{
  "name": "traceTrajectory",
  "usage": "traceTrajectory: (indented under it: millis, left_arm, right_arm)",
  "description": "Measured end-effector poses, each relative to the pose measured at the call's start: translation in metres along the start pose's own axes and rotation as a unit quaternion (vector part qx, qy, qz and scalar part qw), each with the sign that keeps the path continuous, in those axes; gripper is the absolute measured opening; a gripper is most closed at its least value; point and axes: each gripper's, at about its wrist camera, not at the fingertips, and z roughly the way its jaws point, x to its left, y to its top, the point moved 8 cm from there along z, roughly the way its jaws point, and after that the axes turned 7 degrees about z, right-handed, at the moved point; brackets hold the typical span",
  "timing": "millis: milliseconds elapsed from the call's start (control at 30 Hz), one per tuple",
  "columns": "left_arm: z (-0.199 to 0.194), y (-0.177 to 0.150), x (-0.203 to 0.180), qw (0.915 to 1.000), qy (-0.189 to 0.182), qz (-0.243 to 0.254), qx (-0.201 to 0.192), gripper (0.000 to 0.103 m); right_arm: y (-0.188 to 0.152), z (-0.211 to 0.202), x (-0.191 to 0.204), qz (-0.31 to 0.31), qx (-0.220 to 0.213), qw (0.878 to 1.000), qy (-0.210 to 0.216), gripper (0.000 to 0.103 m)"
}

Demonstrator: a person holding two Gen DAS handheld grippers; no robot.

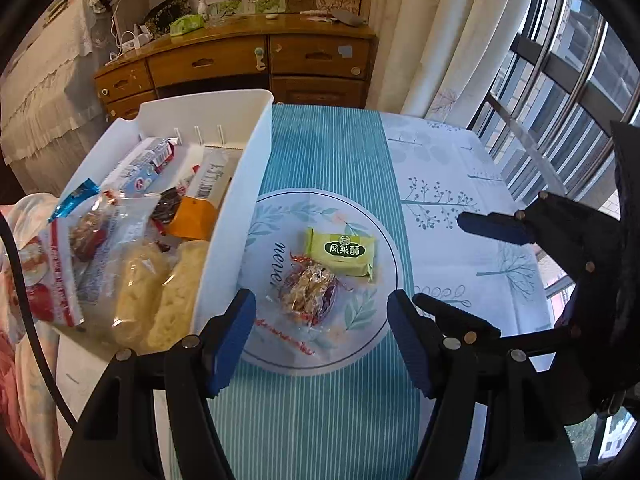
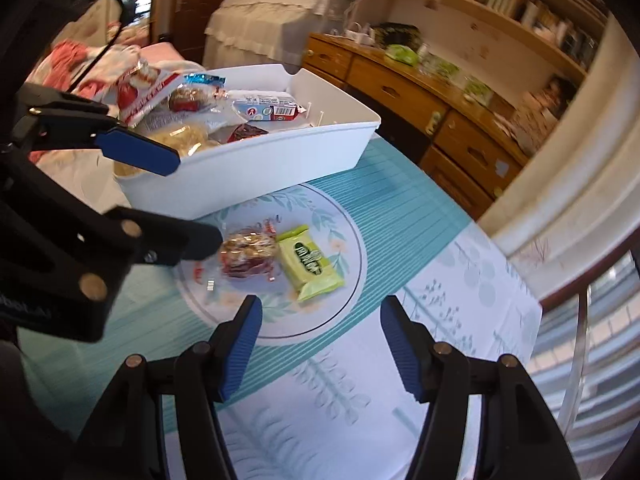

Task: Organize snacks
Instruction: 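Move both grippers back to the plate and grasp the nut candy with the left gripper, then grasp the green-yellow cake packet with the right gripper while the left gripper holds the nut candy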

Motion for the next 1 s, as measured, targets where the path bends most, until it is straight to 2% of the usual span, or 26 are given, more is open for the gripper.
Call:
traceTrajectory:
  millis: [300, 667, 833, 867, 900, 1000]
  left_arm:
    - [0.053, 0.003, -0.006, 0.9996, 0.024, 0.011, 0.007, 0.067]
    - [0.088, -0.003, -0.004, 0.9985, 0.047, 0.011, 0.025, 0.067]
    - [0.097, -0.002, -0.001, 0.9984, 0.045, 0.013, 0.032, 0.06]
    - [0.097, -0.002, 0.0, 0.9983, 0.048, 0.014, 0.032, 0.058]
    - [0.098, -0.003, 0.0, 0.998, 0.05, 0.016, 0.034, 0.05]
    - [0.097, -0.002, 0.003, 0.998, 0.051, 0.011, 0.035, 0.047]
  right_arm:
    - [-0.012, 0.044, -0.011, -0.003, -0.018, 0.999, 0.036, 0.062]
    - [-0.014, 0.073, -0.007, 0.014, -0.03, 0.998, 0.061, 0.062]
    - [-0.012, 0.082, -0.006, 0.019, -0.028, 0.997, 0.075, 0.062]
    - [-0.011, 0.085, -0.005, 0.018, -0.026, 0.996, 0.079, 0.062]
    - [-0.01, 0.086, -0.004, 0.018, -0.026, 0.996, 0.085, 0.062]
    - [-0.006, 0.088, 0.0, 0.019, -0.029, 0.995, 0.094, 0.062]
